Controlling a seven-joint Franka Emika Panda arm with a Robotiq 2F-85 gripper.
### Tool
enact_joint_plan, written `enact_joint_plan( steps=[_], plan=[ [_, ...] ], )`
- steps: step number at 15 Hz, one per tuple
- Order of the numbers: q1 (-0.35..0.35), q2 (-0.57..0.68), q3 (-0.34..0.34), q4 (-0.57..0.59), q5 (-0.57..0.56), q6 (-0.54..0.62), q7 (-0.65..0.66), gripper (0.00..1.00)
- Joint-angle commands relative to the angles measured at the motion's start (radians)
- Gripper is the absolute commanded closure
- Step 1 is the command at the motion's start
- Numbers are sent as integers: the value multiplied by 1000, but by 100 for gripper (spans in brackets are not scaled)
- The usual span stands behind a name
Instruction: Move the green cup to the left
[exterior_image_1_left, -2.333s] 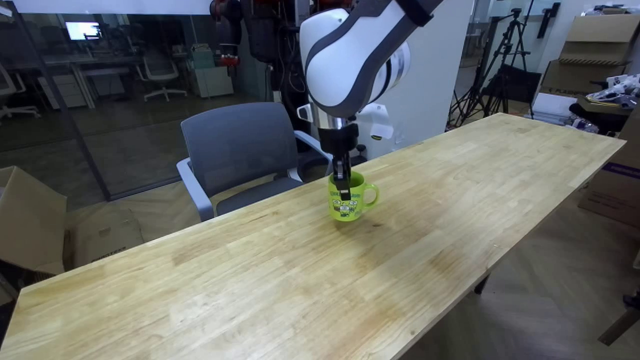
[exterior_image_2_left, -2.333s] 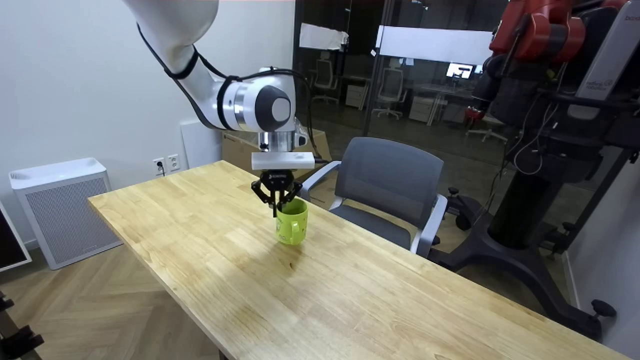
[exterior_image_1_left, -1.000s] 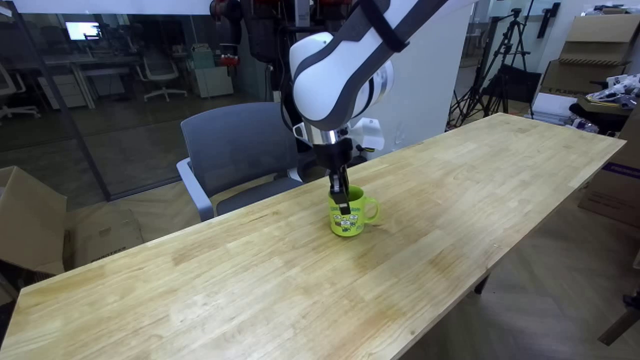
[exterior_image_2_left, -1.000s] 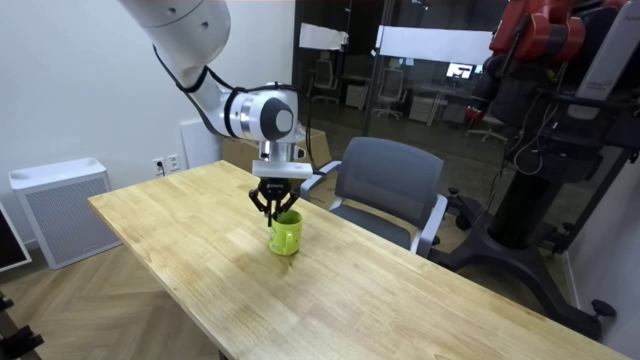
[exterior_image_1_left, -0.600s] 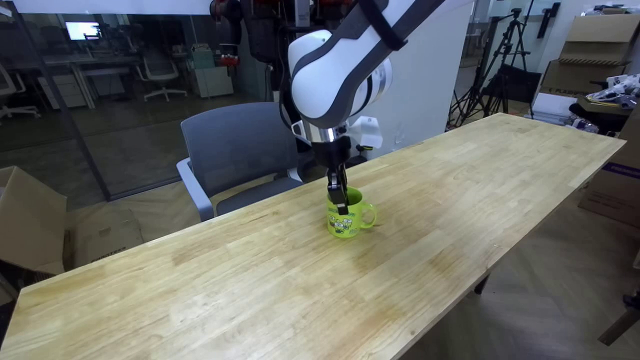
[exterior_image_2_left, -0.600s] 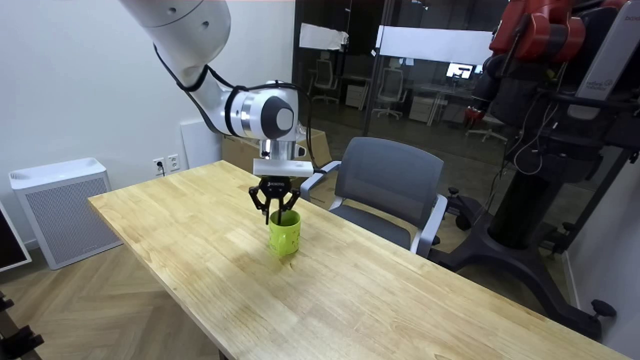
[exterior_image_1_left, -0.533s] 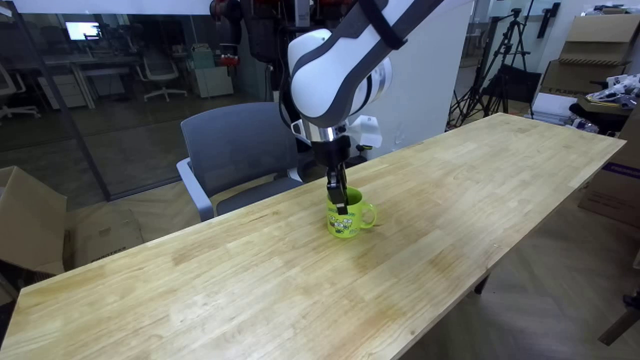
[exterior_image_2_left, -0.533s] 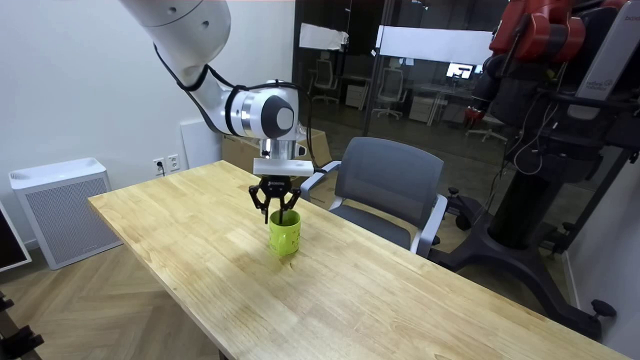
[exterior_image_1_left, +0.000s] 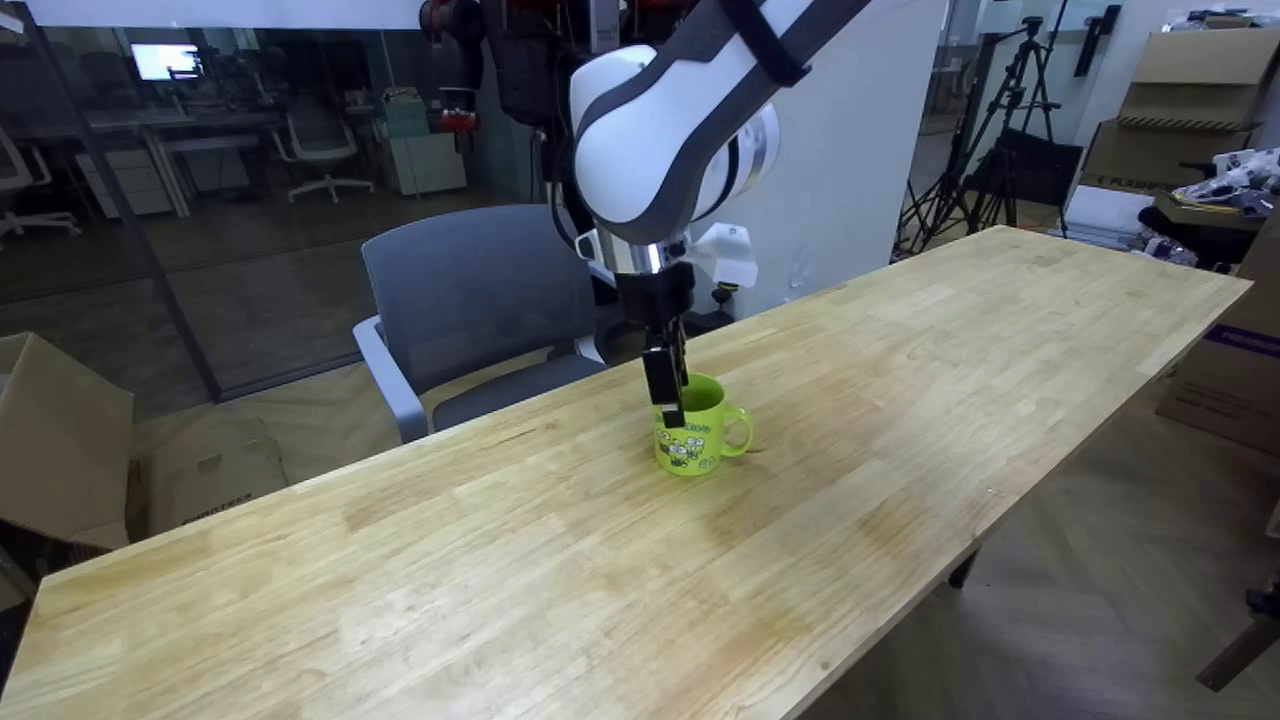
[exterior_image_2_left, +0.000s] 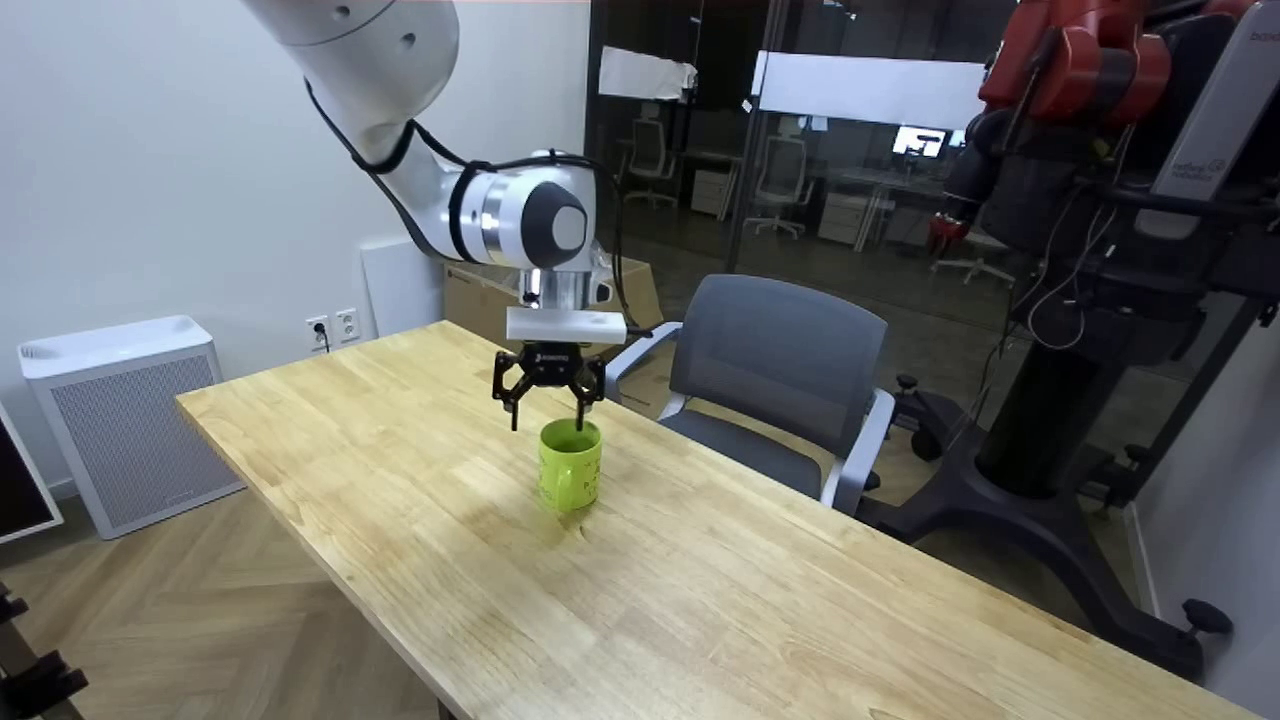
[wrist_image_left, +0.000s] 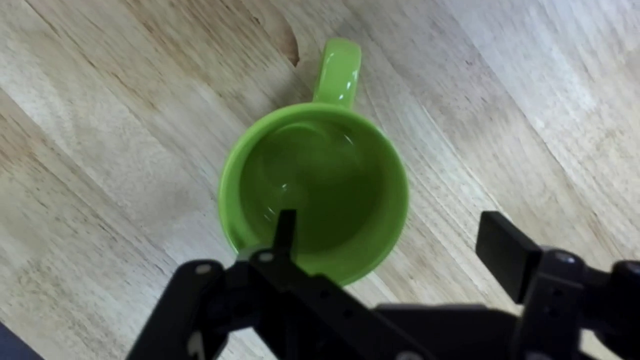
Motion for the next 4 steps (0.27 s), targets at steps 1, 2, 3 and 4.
enact_joint_plan(
  steps=[1, 2, 3, 4],
  plan=[
    [-5, -2, 9, 4, -4, -6, 4, 3],
    [-4, -4, 10, 4, -2, -7, 4, 0],
    [-4, -6, 10, 3, -1, -8, 4, 0],
    [-5, -6, 10, 3, 1, -8, 4, 0]
  ],
)
